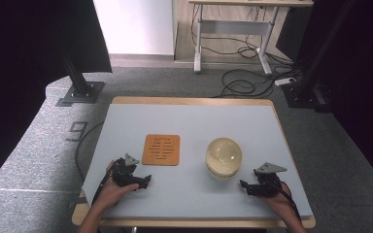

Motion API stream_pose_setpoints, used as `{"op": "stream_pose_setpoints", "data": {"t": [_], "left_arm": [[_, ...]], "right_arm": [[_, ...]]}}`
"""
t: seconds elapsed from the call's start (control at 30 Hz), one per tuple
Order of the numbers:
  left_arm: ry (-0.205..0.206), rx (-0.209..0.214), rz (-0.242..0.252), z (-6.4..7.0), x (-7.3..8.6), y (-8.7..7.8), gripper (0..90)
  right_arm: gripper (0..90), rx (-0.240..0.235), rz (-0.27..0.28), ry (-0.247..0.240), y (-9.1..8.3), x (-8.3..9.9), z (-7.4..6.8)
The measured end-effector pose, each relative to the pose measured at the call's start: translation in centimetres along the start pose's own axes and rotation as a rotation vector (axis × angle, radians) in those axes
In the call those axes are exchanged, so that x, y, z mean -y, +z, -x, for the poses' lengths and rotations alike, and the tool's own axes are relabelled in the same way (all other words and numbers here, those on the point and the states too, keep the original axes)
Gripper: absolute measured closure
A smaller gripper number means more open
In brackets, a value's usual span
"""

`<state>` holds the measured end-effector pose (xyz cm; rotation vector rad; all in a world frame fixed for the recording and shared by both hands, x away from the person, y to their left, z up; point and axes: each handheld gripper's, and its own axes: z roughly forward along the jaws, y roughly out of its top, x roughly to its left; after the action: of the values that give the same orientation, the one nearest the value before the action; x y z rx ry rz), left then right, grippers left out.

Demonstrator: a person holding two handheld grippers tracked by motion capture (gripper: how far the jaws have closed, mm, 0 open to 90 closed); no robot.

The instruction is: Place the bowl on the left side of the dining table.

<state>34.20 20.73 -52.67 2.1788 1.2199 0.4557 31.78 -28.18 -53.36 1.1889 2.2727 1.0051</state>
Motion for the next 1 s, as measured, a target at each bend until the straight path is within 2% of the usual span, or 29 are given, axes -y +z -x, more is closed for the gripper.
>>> {"op": "stream_pose_setpoints", "data": {"t": [0.73,0.83,0.87,0.93,1.0], "left_arm": [[-0.001,-0.001,0.002,0.0,0.0,0.0,0.0],[0.000,-0.001,0.002,0.0,0.0,0.0,0.0],[0.000,-0.002,0.002,0.0,0.0,0.0,0.0],[0.000,-0.002,0.002,0.0,0.0,0.0,0.0],[0.000,-0.002,0.002,0.0,0.0,0.0,0.0]], "right_arm": [[21.4,-0.001,-0.002,0.000,0.1,-0.1,0.1],[22.7,0.005,-0.040,0.017,0.1,-0.6,0.0],[27.3,0.011,-0.038,0.026,0.1,-0.8,0.0],[27.9,0.020,-0.032,0.030,0.1,-0.9,-0.1],[27.6,0.007,-0.027,0.037,0.1,-1.2,-0.4]]}}
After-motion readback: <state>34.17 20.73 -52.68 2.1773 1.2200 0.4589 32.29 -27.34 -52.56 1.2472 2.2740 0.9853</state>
